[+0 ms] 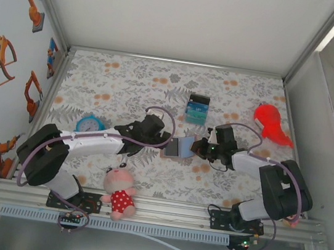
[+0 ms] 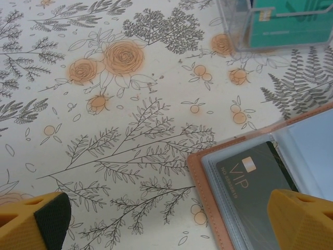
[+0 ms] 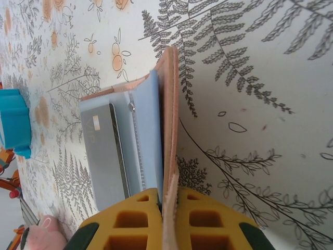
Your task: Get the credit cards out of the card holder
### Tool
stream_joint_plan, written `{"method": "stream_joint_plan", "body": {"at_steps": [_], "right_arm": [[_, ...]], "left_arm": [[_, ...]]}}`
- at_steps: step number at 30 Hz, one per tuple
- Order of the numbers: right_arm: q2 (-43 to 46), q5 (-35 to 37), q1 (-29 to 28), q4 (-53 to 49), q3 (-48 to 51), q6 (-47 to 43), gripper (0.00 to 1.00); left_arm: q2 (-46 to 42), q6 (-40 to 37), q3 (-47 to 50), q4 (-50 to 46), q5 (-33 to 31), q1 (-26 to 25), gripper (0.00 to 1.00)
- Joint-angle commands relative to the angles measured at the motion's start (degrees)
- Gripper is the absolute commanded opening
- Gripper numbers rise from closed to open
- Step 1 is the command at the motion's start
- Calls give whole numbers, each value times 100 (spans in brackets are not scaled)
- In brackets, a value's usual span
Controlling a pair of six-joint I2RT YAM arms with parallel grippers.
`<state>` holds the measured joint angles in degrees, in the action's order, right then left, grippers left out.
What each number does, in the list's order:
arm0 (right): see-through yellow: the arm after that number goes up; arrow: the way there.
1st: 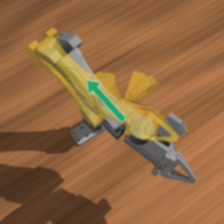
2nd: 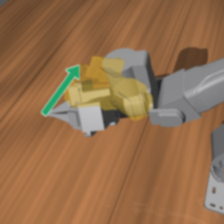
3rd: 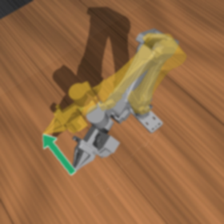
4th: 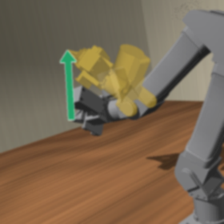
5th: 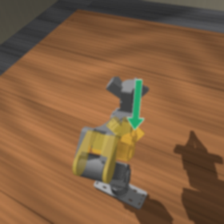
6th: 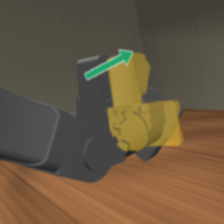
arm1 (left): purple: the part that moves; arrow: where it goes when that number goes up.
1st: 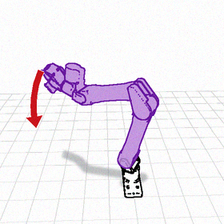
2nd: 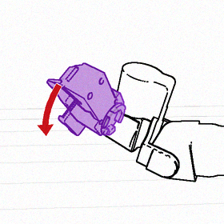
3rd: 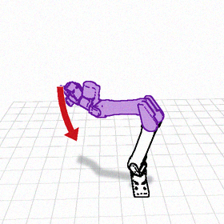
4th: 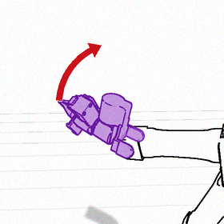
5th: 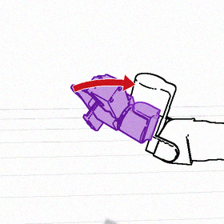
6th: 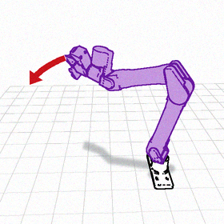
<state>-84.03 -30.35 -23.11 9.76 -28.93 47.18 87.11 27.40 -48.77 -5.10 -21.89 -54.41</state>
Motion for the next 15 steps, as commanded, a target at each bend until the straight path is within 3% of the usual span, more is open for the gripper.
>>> {"method": "stream_joint_plan", "body": {"at_steps": [1, 12, 15], "right_arm": [[-218, 143, -161, 318, -244, 240, 0], [-641, 179, -246, 512, -279, 402, 0], [-565, 212, -251, 441, -232, 399, 9]], "left_arm": [[96, 86, -40, -166, -199, -25, 97], [697, -62, -70, -228, -48, -17, 97], [819, -77, -80, -241, -72, -16, 97]]}}
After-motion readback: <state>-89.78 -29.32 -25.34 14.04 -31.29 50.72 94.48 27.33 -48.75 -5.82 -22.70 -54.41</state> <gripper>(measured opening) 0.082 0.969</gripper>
